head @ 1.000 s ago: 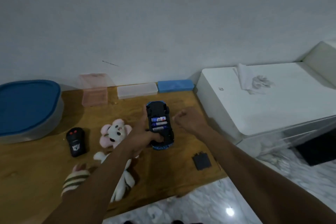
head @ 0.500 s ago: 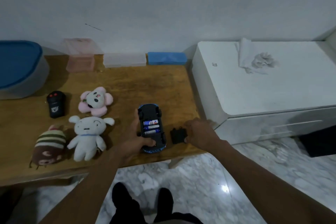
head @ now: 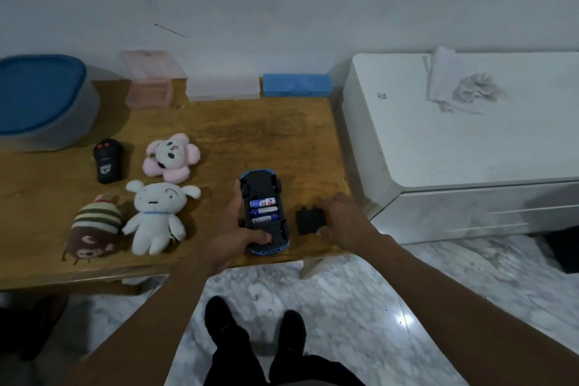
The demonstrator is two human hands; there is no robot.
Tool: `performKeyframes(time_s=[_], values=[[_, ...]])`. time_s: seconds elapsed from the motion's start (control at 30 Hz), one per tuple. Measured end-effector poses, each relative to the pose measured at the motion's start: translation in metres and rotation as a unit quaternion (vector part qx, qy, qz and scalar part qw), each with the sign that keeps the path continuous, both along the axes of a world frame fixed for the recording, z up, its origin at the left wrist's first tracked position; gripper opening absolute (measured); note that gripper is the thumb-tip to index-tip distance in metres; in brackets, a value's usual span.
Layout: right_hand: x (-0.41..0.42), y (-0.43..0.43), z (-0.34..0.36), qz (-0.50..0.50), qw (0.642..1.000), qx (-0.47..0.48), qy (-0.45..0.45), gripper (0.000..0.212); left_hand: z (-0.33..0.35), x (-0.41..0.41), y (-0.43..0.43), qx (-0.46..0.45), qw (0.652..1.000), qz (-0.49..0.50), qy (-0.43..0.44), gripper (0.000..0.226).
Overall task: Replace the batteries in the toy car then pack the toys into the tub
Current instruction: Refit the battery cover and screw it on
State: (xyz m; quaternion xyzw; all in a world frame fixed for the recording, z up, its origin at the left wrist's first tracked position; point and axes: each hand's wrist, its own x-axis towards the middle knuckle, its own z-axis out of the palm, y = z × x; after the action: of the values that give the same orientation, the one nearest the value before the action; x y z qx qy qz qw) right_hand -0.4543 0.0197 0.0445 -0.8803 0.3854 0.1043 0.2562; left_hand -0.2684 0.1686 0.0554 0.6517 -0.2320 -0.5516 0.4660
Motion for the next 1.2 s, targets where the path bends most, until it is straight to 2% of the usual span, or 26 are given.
performKeyframes(time_s=[0.1, 0.3, 0.4, 0.53, 0.77, 0.97, 1.2], values=[[0.0, 0.002, -0.001, -0.028, 0.999, 0.013, -0.019, 0.052, -0.001, 0.0, 0.0, 0.008, 1.0, 0.006, 0.003, 0.121], [0.001, 0.003, 0.001, -0.149, 0.982, 0.06, -0.097, 0.027, -0.001, -0.001, 0.0, 0.013, 1.0, 0.003, 0.008, 0.122], [0.001, -0.001, 0.003, -0.229, 0.954, 0.122, -0.151, 0.014, -0.001, 0.002, 0.002, 0.006, 1.0, -0.001, 0.018, 0.122], [0.002, -0.008, 0.021, -0.307, 0.905, 0.196, -0.218, 0.012, 0.007, 0.005, 0.002, -0.019, 1.0, -0.019, 0.004, 0.12], [0.021, -0.018, 0.086, -0.257, 0.894, 0.219, -0.293, 0.016, 0.03, 0.017, -0.005, -0.043, 0.998, -0.046, -0.006, 0.116], [0.059, 0.007, 0.113, -0.199, 0.902, 0.238, -0.299, 0.018, 0.054, 0.032, -0.012, -0.072, 0.995, -0.071, -0.016, 0.115], [0.091, 0.016, 0.119, -0.172, 0.924, 0.192, -0.282, 0.016, 0.068, 0.058, -0.012, -0.079, 0.992, -0.084, -0.048, 0.119]])
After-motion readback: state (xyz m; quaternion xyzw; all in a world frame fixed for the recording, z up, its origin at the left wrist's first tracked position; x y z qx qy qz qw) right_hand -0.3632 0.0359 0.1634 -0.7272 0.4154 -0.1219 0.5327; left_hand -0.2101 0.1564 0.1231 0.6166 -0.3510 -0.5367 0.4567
